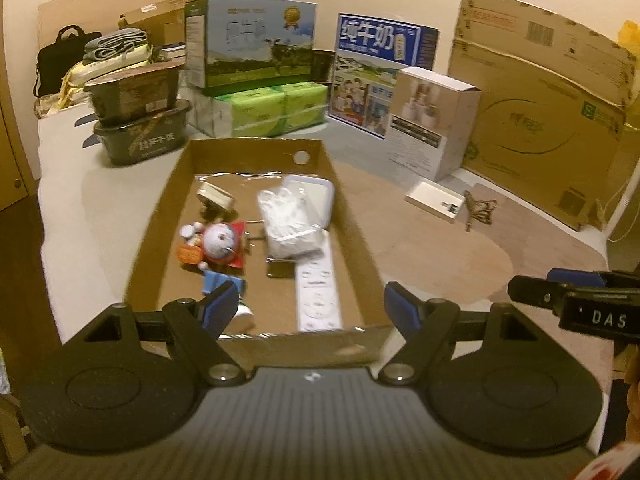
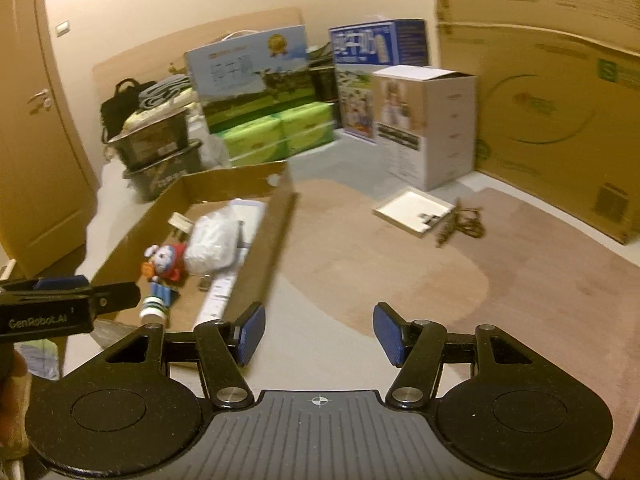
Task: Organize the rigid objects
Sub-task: 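Withdraw both tools from the box and move toward the white lid and keychain, then grasp the white square lid with the left tool while the right tool grasps the keychain lanyard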
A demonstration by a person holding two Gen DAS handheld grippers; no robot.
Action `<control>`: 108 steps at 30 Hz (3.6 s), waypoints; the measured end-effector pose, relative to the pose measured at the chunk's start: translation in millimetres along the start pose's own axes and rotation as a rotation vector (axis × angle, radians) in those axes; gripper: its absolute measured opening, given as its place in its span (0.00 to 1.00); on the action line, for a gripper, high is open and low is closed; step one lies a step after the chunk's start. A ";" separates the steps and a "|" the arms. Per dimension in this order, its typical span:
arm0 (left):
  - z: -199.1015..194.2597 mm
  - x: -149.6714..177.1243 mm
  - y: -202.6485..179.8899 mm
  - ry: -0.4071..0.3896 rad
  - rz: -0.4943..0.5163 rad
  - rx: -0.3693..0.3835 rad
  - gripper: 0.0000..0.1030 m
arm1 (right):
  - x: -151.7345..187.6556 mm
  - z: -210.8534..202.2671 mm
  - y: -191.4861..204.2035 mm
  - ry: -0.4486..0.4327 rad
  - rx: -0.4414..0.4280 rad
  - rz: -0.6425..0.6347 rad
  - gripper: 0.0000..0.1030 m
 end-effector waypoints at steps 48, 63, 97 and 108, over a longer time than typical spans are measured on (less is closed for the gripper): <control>111.9 -66.1 -137.3 0.037 0.216 0.199 0.77 | -37.8 8.3 -149.2 -0.045 0.177 0.135 0.67; 195.6 -101.1 -150.1 0.045 0.268 0.212 0.77 | -62.6 111.6 -168.4 -0.024 0.183 0.134 0.67; 246.4 -115.1 -166.2 0.085 0.266 0.234 0.77 | -70.7 188.6 -202.8 -0.026 0.212 -0.042 0.40; 277.7 -104.2 -206.2 0.147 0.398 0.271 0.82 | -65.6 153.5 -236.8 -0.064 0.234 0.080 0.39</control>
Point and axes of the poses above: each gripper's, at about its wrist camera, not at the fingertips, and z roughly the way its jaws point, y to its left, x to its underside, the point moved 5 cm from there along z, roughly the way its jaws point, and after that the axes turned 4 degrees about -x, right-handed, at the moved point
